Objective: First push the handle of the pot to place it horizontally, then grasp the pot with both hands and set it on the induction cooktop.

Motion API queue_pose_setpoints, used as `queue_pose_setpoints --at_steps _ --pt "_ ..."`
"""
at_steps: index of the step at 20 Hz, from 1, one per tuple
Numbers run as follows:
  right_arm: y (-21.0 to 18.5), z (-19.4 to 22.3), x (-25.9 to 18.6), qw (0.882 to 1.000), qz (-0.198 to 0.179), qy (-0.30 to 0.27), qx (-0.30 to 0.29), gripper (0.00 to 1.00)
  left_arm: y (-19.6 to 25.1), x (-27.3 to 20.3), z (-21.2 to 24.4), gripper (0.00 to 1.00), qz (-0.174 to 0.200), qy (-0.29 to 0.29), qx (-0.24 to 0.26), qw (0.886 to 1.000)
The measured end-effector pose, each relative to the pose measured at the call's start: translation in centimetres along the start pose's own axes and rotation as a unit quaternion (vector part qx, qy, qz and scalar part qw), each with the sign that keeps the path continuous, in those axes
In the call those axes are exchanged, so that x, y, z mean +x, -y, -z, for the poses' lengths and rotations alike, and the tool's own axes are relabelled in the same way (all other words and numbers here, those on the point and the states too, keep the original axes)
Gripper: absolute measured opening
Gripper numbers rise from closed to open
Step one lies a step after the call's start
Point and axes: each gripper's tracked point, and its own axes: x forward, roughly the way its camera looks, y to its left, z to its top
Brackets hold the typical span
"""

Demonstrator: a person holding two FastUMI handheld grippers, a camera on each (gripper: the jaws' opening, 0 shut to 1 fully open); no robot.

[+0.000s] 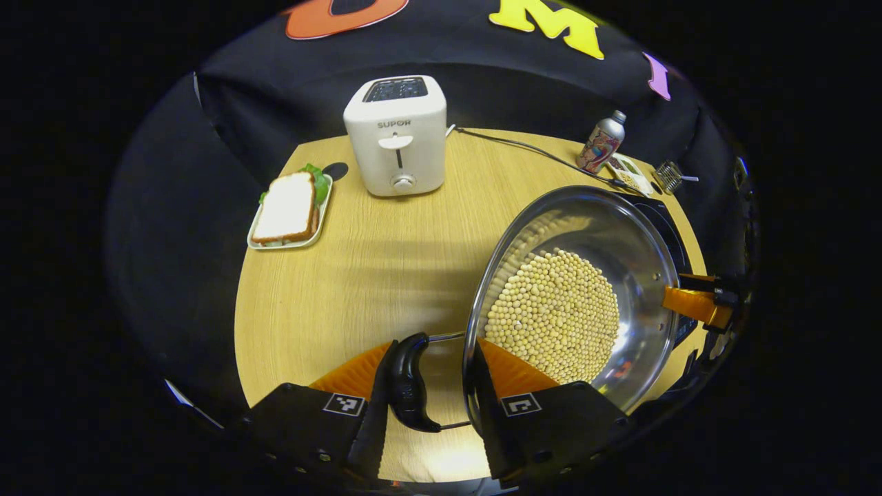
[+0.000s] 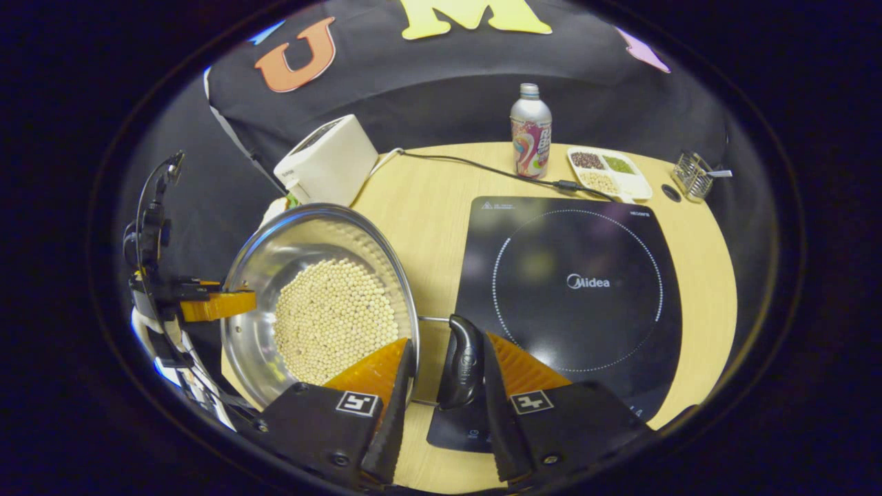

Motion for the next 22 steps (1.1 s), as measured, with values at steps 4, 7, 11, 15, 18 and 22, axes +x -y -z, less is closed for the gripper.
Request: queue_pose_setpoints --at_steps 4,7,11,15,18,22 --pt "1.8 -0.2 -3.2 1.0 0.013 0.006 0.003 0.53 2.2 -0.9 -0.5 0.57 0.013 -0.002 0.003 1.0" --pt "4.0 0.0 -5.1 1.0 0.023 0.017 0.006 0.53 4.8 -1.5 -1.2 0.57 0.023 0.005 0.014 1.0" --pt "8.0 0.9 -7.5 0.999 0.037 0.026 0.02 0.56 9.3 -1.6 -1.5 0.57 0.038 0.008 0.031 0.999" --pt "12.7 1.9 -9.3 0.998 0.049 0.027 0.033 0.53 14.0 -1.3 -1.7 0.6 0.048 0.008 0.044 0.998" --pt "16.4 2.2 -10.4 0.997 0.056 0.027 0.041 0.53 18.0 -1.2 -1.6 0.57 0.056 0.007 0.049 0.997" --pt "21.0 2.1 -11.1 0.997 0.059 0.024 0.043 0.53 22.3 -0.5 -2.3 0.57 0.054 0.008 0.049 0.997"
